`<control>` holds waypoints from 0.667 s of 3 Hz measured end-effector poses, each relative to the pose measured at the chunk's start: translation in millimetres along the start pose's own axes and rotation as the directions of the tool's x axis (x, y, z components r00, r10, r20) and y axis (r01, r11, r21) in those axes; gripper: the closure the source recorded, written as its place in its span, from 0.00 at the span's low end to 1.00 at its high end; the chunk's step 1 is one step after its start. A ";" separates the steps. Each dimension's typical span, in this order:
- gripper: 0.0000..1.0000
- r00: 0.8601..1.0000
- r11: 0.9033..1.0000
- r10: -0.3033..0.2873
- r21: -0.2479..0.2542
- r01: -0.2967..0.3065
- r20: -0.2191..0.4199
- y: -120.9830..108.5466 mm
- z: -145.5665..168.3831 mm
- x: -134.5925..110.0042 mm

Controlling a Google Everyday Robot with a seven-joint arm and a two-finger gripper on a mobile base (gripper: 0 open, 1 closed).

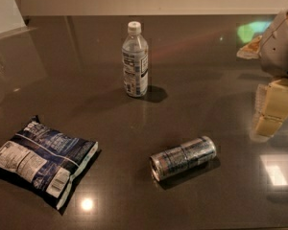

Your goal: Place redbull can upright

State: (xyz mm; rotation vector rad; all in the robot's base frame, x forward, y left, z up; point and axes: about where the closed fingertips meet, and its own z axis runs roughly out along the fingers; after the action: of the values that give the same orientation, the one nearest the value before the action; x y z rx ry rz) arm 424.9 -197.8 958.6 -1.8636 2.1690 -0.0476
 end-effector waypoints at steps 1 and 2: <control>0.00 0.992 0.990 -0.127 -0.061 0.127 0.001 33.0 23.3 -17.7; 0.00 0.972 0.964 -0.234 -0.127 0.232 -0.002 64.3 50.7 -35.3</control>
Offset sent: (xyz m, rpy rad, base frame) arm -0.0747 0.0829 -0.0972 -0.0959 0.1753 0.3907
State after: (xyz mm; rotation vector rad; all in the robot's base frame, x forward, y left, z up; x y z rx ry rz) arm 379.2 -144.8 903.4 -2.1897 1.9935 0.0261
